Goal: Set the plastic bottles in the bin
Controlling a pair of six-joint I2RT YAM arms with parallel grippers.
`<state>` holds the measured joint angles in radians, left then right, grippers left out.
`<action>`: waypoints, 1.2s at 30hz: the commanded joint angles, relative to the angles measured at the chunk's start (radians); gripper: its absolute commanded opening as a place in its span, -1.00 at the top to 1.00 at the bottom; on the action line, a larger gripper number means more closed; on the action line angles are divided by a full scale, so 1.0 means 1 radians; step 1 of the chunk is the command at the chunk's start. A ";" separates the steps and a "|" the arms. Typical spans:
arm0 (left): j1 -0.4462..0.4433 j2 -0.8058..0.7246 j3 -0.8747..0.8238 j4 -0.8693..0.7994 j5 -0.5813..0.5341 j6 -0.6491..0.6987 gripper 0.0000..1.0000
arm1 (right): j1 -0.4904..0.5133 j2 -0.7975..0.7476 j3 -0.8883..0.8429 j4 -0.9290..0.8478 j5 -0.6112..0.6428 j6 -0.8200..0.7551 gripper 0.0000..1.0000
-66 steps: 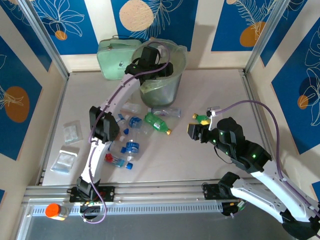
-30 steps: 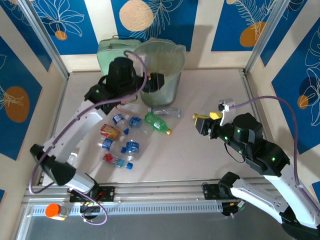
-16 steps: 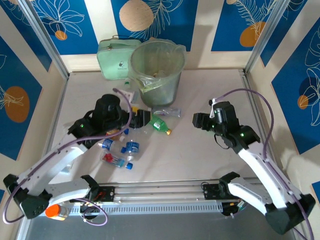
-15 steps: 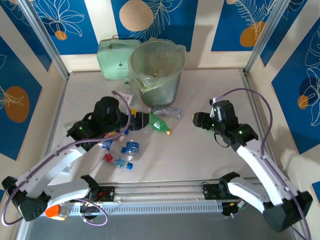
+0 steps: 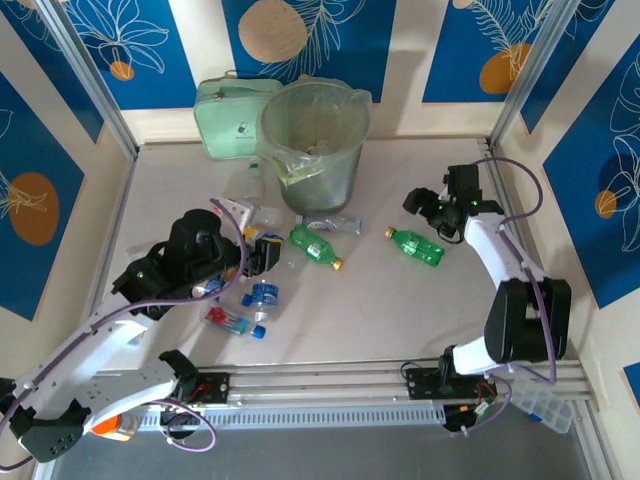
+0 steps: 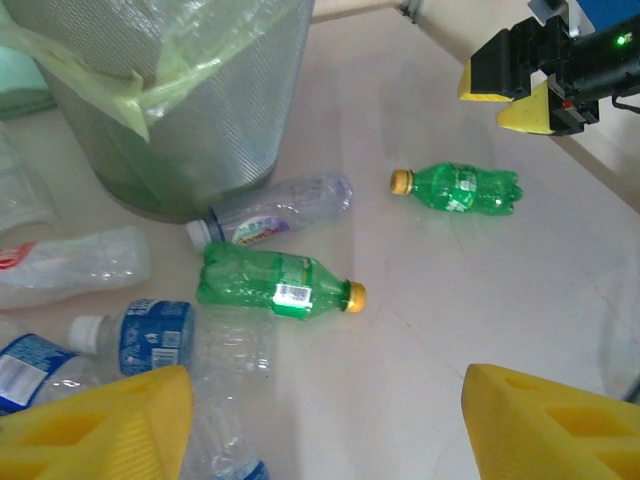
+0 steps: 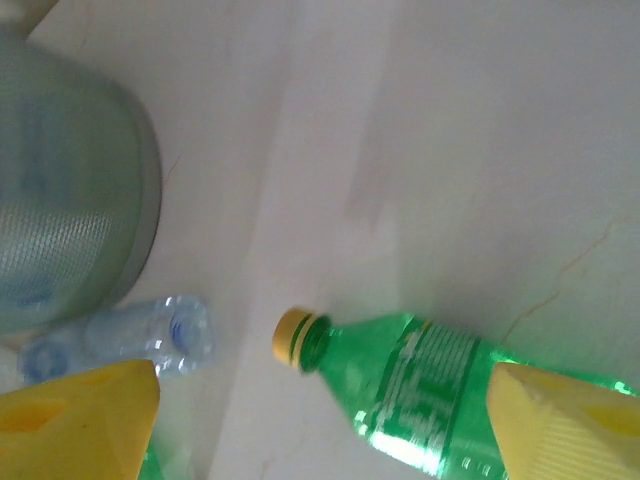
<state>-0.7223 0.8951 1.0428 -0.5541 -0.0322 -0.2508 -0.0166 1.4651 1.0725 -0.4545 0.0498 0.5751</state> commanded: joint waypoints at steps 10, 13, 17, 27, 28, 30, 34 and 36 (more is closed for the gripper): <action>0.011 -0.033 -0.050 0.048 0.037 0.030 -0.40 | -0.096 0.221 0.071 -0.030 -0.205 0.035 -0.98; 0.011 -0.038 -0.052 0.048 0.031 0.032 -0.39 | -0.100 0.218 0.034 0.001 -0.236 0.042 -0.98; 0.012 -0.039 -0.053 0.049 0.028 0.031 -0.39 | -0.098 0.213 0.008 0.001 -0.260 0.040 -0.98; 0.014 -0.033 -0.055 0.045 0.010 0.036 -0.39 | -0.058 0.097 -0.104 0.003 -0.223 0.029 -0.99; 0.014 -0.033 -0.055 0.045 0.009 0.037 -0.39 | -0.046 0.084 -0.118 0.002 -0.210 0.023 -1.00; 0.014 -0.032 -0.055 0.043 0.006 0.037 -0.39 | -0.015 0.072 -0.131 -0.009 -0.160 0.004 -0.98; 0.014 -0.032 -0.056 0.042 0.001 0.038 -0.39 | 0.042 0.099 -0.122 -0.043 -0.043 -0.003 -0.88; 0.014 -0.029 -0.058 0.042 -0.003 0.037 -0.39 | 0.052 0.124 -0.111 -0.055 -0.012 0.012 -0.76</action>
<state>-0.7174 0.8715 0.9916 -0.5308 -0.0204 -0.2283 0.0238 1.5620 0.9550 -0.4652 -0.0467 0.5835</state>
